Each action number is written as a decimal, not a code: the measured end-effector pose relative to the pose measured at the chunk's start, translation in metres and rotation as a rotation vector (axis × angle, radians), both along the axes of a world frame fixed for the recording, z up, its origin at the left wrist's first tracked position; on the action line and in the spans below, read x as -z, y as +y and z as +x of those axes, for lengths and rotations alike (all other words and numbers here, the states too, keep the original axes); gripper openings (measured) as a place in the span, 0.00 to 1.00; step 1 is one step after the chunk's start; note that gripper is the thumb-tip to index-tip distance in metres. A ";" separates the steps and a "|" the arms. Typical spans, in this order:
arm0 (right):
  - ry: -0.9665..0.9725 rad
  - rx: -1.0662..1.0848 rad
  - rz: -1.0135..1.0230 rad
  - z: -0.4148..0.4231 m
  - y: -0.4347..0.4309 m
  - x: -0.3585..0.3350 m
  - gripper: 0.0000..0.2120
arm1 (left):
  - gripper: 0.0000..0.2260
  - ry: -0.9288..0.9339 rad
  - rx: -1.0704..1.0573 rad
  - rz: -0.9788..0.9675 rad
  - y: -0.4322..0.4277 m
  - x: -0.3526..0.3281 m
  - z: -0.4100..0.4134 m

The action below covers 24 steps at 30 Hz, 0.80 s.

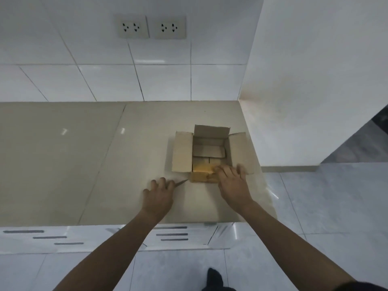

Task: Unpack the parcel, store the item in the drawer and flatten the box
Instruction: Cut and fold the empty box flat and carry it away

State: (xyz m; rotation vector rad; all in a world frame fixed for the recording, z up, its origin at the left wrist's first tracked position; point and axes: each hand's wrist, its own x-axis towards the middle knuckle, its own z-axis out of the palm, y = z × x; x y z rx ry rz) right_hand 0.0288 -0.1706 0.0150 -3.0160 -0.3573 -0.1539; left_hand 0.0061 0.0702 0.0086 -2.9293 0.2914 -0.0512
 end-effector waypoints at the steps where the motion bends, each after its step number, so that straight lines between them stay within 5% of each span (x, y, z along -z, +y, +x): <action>1: -0.008 -0.007 0.005 0.006 -0.001 0.002 0.19 | 0.12 -0.019 -0.009 -0.010 -0.001 0.002 0.003; 9: -0.049 -0.188 0.177 0.029 -0.012 -0.024 0.10 | 0.10 -0.070 -0.012 -0.034 -0.006 0.000 0.022; 11: -0.038 -0.245 0.228 0.036 -0.013 -0.046 0.13 | 0.05 -0.121 0.026 -0.028 -0.005 -0.003 0.028; 16: 0.151 -0.309 0.460 0.060 -0.012 -0.101 0.17 | 0.11 -0.088 0.112 0.021 0.004 -0.012 0.037; 18: 0.190 -0.297 0.463 0.068 -0.008 -0.112 0.14 | 0.03 -0.075 0.124 0.033 0.009 -0.019 0.038; 24: 0.250 -0.175 0.370 0.076 -0.014 -0.108 0.14 | 0.14 -0.034 0.211 0.028 0.025 -0.019 0.034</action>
